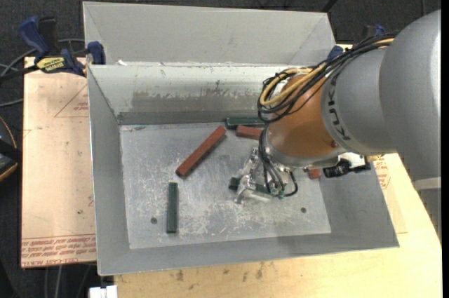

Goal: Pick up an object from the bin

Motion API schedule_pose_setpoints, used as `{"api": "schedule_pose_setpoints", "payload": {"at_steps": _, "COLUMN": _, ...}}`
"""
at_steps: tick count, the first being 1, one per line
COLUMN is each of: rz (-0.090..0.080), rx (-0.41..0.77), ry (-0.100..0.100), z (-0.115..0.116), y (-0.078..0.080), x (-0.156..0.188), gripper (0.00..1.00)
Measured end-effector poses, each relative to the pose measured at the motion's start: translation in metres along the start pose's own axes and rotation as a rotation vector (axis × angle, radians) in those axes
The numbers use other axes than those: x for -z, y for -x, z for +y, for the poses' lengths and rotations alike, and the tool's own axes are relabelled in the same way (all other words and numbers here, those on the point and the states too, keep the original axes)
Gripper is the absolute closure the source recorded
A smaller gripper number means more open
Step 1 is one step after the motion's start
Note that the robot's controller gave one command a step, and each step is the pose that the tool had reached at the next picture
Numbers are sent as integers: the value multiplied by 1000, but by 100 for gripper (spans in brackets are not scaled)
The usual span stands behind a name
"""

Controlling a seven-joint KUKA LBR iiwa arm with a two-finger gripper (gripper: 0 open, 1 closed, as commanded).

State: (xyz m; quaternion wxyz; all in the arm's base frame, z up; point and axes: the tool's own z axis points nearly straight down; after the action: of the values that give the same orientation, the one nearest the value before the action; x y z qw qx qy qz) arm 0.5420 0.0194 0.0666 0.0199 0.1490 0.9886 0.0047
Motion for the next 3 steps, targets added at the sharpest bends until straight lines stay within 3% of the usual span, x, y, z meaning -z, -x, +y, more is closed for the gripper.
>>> {"api": "schedule_pose_setpoints", "payload": {"at_steps": 2, "rz": 0, "rx": -10, "ry": 0, "z": 0, "y": -2, "x": 4, "gripper": 100}}
{"api": "schedule_pose_setpoints", "payload": {"at_steps": 3, "rz": 8, "rx": -9, "ry": -5, "z": -1, "y": -3, "x": 18, "gripper": 100}}
